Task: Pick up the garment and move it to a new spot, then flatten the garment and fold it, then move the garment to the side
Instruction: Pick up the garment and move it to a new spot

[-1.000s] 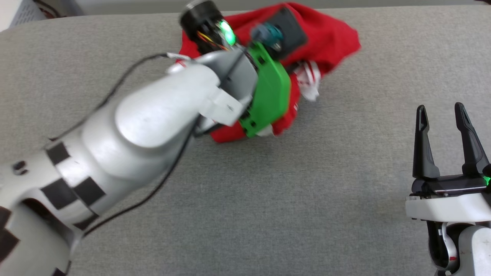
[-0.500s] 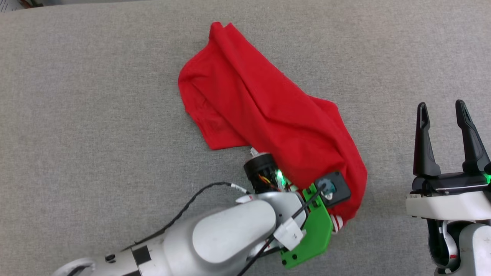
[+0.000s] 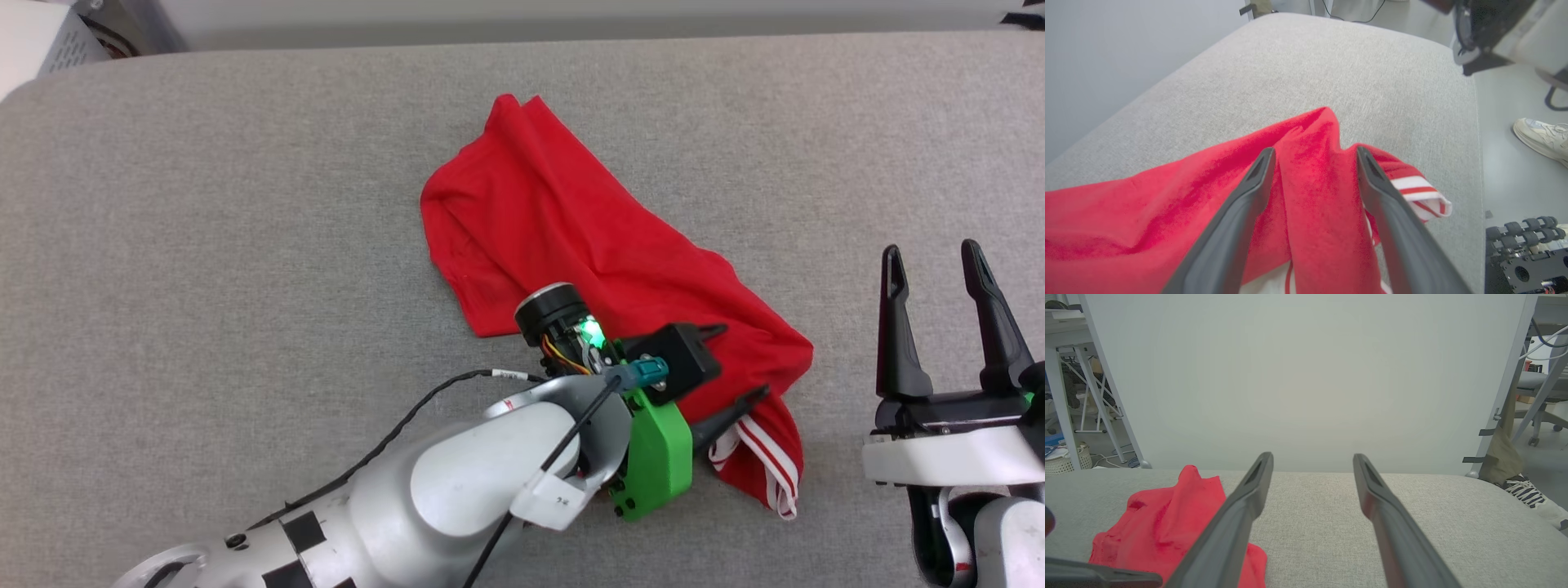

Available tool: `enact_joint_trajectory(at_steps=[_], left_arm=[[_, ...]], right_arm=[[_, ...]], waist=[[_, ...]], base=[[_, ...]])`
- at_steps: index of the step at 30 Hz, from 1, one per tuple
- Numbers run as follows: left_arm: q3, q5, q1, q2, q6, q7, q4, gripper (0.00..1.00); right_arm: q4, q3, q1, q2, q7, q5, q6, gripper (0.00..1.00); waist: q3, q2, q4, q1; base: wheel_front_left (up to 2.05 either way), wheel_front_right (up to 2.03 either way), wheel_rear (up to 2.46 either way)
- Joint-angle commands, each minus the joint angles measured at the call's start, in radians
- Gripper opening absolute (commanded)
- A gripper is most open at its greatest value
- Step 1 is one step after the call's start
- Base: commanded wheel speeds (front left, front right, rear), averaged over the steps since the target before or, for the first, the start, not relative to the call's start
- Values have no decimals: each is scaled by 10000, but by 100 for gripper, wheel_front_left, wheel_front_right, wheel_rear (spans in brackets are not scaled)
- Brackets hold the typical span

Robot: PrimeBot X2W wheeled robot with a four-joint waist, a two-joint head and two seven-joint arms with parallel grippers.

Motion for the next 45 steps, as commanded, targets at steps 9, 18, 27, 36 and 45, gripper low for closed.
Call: enact_joint_trajectory(at_steps=[9, 18, 27, 36, 45], left_arm=[[1118, 415, 458, 784, 1552, -2040, -260, 100], [3654, 592, 2302, 2200, 3740, -2579, -1484, 100], [6937, 2000, 5677, 2513, 4789, -2586, -3041, 100], [8815, 3204, 7813, 1484, 3950, -2587, -3056, 100], [9963, 4077, 8664, 520, 2986, -2587, -2837, 100]], right_arm=[[64, -62, 738, -22, -59, -55, -7, 100], [104, -38, 1086, -22, -59, -88, -7, 100], [223, 73, 1358, -22, -59, -205, -7, 100], [819, 409, 1679, -22, -59, -45, -7, 100], [1119, 510, 2145, -22, -59, 93, -7, 100]], waist=[[-1394, 0, 798, 1], [-1825, 0, 1005, 1], [-2108, 0, 1062, 1], [-2410, 0, 1020, 1], [-2720, 0, 949, 1]], base=[[0, 0, 0], [0, 0, 0], [0, 0, 0], [0, 0, 0], [0, 0, 0]])
